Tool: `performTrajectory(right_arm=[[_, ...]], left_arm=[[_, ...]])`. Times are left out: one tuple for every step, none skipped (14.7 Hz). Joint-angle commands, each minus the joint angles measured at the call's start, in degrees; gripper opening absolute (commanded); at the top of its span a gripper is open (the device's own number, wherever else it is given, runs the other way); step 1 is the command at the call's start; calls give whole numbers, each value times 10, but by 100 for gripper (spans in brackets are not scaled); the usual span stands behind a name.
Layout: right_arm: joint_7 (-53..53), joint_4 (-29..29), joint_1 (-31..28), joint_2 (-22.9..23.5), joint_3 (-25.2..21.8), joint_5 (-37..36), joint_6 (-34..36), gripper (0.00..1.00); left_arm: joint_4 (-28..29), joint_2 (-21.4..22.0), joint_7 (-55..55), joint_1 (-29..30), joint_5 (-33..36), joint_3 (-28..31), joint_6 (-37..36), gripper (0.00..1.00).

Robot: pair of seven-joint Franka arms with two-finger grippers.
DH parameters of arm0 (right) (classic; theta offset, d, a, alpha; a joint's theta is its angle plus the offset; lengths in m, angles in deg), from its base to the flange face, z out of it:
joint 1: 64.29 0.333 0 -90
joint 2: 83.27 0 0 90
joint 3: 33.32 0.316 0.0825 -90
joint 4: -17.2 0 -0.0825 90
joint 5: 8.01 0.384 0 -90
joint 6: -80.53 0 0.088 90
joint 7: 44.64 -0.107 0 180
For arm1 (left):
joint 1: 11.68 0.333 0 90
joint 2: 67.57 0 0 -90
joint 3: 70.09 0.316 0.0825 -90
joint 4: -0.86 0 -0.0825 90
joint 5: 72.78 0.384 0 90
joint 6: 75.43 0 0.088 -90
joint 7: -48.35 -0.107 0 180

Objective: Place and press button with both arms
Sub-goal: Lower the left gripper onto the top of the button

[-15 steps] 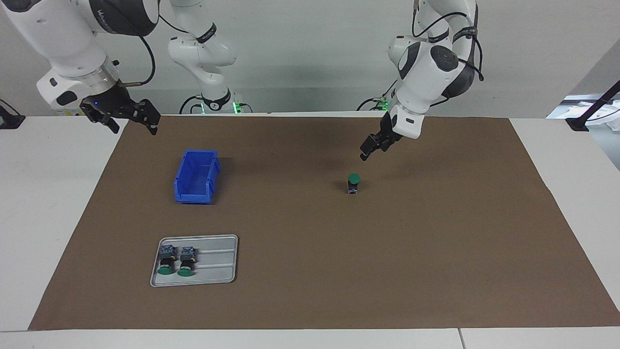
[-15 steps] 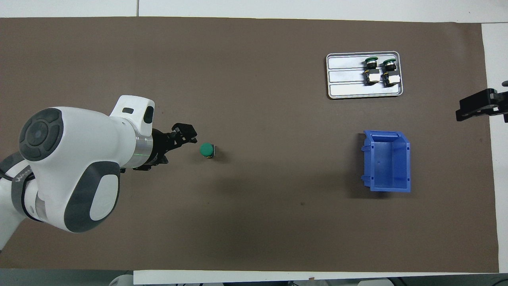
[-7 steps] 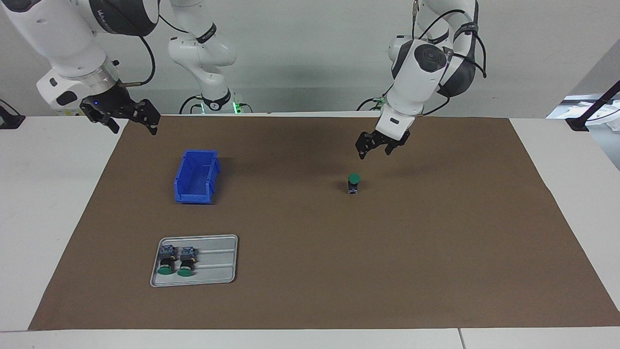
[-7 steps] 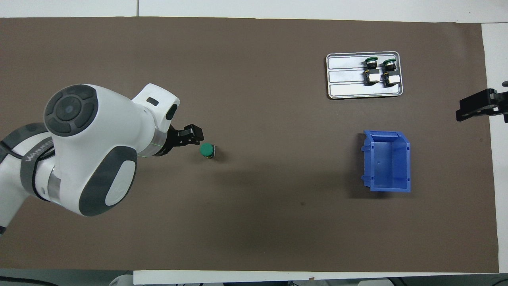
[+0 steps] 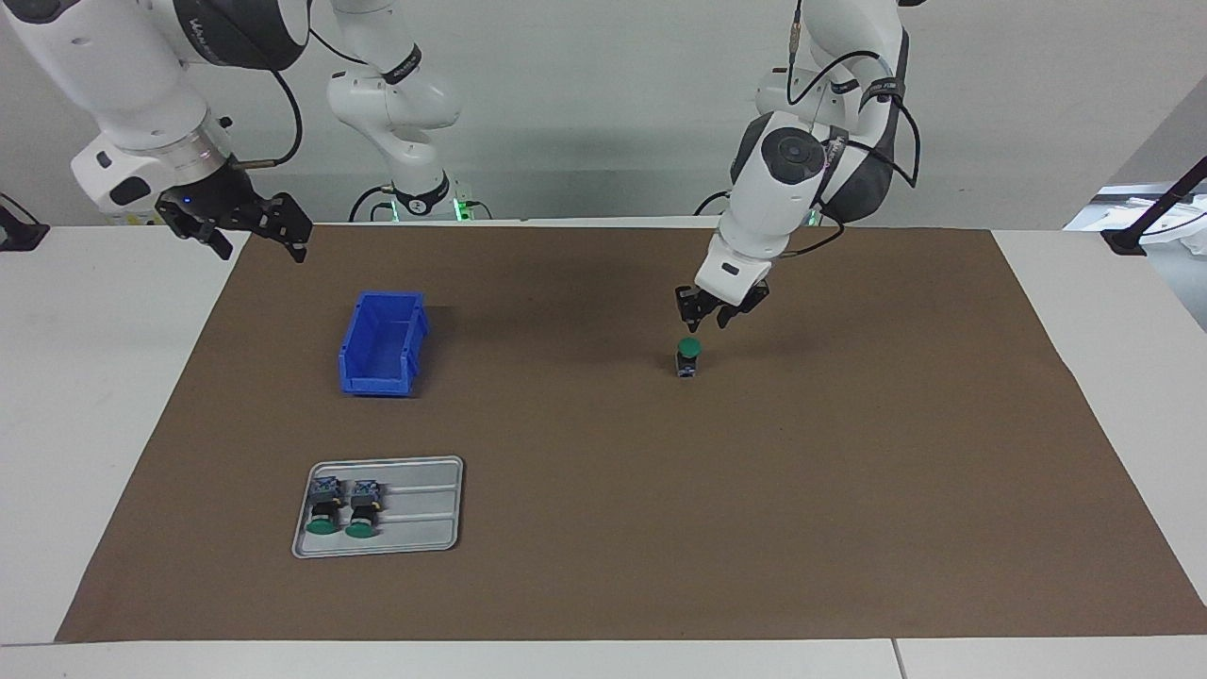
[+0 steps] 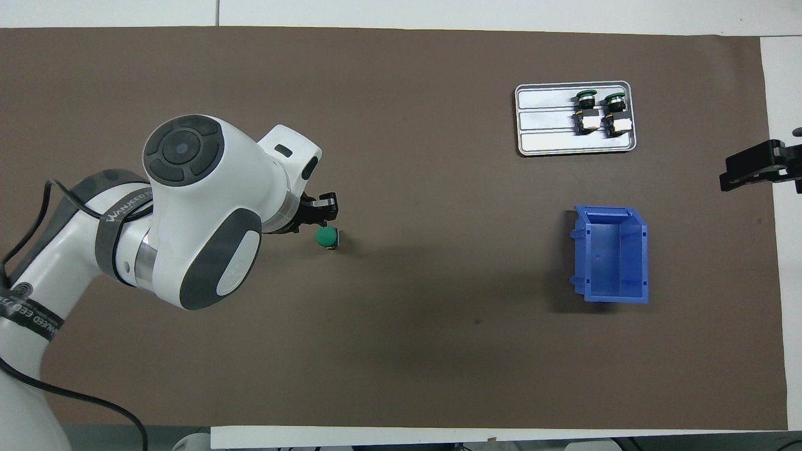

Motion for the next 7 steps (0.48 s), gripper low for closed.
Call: performTrajectory(right_arm=[[11, 16, -4, -14, 3, 3, -1, 99], [11, 15, -4, -14, 3, 3, 0, 99], [11, 15, -4, -14, 3, 3, 0, 99], [11, 15, -4, -14, 3, 3, 0, 99], [11, 15, -4, -14, 3, 2, 0, 99], [11, 15, -4, -14, 3, 2, 0, 99], [12, 15, -4, -14, 3, 3, 0, 99]], left_arm=[[6, -2, 3, -17, 13, 6, -9, 6], [14, -1, 5, -19, 13, 7, -5, 5], [19, -1, 8, -20, 13, 6, -1, 4], [24, 0, 9, -20, 13, 6, 3, 3], [25, -3, 10, -20, 13, 6, 7, 3], [30, -6, 12, -21, 13, 6, 15, 3], [34, -9, 12, -23, 13, 6, 26, 3]])
